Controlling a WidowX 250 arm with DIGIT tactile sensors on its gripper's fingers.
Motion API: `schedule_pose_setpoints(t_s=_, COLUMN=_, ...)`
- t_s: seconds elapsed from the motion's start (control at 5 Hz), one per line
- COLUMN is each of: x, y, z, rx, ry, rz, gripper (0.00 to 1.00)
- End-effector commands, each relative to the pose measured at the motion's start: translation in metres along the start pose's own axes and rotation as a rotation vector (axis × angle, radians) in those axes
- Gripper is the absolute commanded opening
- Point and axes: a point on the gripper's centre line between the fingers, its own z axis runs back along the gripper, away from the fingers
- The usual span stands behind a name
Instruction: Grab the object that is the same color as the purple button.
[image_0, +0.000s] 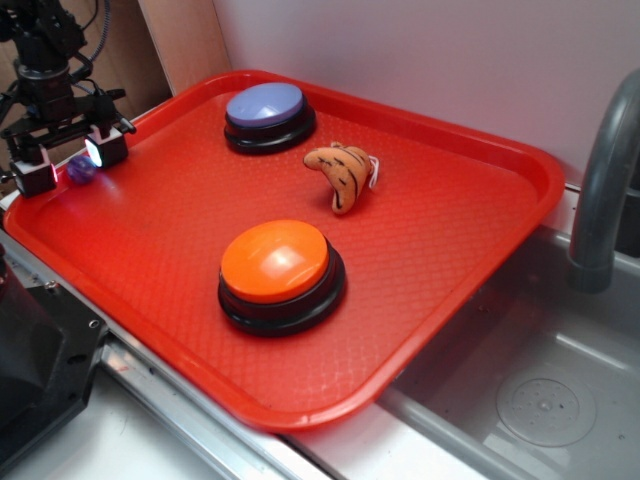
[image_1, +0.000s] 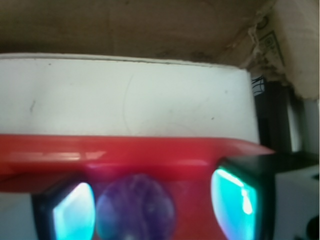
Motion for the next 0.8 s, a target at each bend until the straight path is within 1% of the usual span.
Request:
schedule_pose_setpoints(t_s=0.0, x=0.003, y=0.015, z=-0.006, rx=0.037, ry=0.012, rz=0.000, gripper=0.00)
schedule_pose_setpoints(t_s=0.2, x=0.002, y=0.018, z=0.003, rx=0.004, ry=0.039, rz=-0.047, gripper=0.00)
schedule_pose_setpoints(t_s=0.4, x=-0.002, y=0.025, z=0.020, rx=-0.066, ry=0.047, rz=-0.161, gripper=0.00)
schedule_pose_setpoints(t_s=0.6, x=-0.012, y=0.042, z=0.055, rx=-0.220, ry=-0.013, rz=-0.376, gripper=0.00)
